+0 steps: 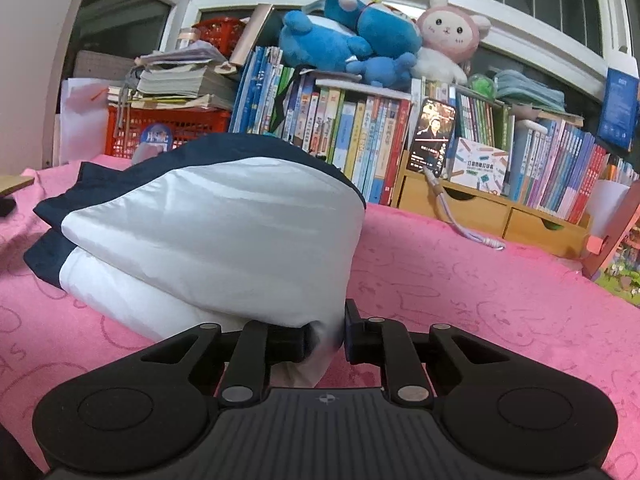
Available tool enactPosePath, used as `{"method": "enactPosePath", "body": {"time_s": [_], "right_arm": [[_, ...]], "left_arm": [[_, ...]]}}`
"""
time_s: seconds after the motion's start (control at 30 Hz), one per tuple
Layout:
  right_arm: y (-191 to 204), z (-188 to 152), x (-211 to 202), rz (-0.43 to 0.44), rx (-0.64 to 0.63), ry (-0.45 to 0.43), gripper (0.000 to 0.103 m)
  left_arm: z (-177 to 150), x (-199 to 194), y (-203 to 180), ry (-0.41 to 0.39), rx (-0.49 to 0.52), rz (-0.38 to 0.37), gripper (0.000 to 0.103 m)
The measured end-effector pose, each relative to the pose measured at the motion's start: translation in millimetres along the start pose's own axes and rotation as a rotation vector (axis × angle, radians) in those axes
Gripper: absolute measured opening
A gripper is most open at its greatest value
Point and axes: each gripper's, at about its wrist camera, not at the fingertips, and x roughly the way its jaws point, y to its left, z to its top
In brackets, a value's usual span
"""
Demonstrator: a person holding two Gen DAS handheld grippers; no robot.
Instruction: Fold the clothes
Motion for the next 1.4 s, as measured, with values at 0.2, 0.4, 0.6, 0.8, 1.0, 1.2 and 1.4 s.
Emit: {"method": "enactPosePath", "body": {"time_s": [0.2, 0.4, 0.6, 0.8, 1.0, 1.2, 1.4], "right_arm": [[-6.0, 2.5, -0.3, 0.021, 0.021, 0.003, 0.019], [-10.6, 0.7, -0.4, 0.039, 0.050, 0.003, 0.019], [-14.4, 0.5, -1.0, 0.050, 0.064, -0.001, 0.019], [-15.5, 0.1, -1.5, 0.050, 0.068, -0.005, 0.019], [-15.2, 0.5, -2.4, 0.050, 0.069, -0.008, 0.019], [-13.9, 0.6, -2.7, 0.034, 0.071, -0.009, 0.018], [-13.2, -1.0, -2.7, 0.035, 0.069, -0.013, 0.018]], "left_arm": [[-8.2, -4.6, -94.6, 0.019, 0.664, -0.184, 0.031], [-47.5, 6.8, -151.8, 0.074, 1.117, -0.380, 0.037], [-79.3, 28.5, -172.5, 0.059, 1.438, -0.388, 0.046], [-89.7, 45.3, -183.7, -0.017, 1.567, -0.339, 0.046], [-97.1, 61.4, -192.9, -0.011, 1.613, -0.335, 0.007], [-94.4, 61.9, -181.1, 0.016, 1.591, -0.290, 0.005], [-86.5, 64.3, -151.3, 0.079, 1.552, -0.178, 0.005]]}}
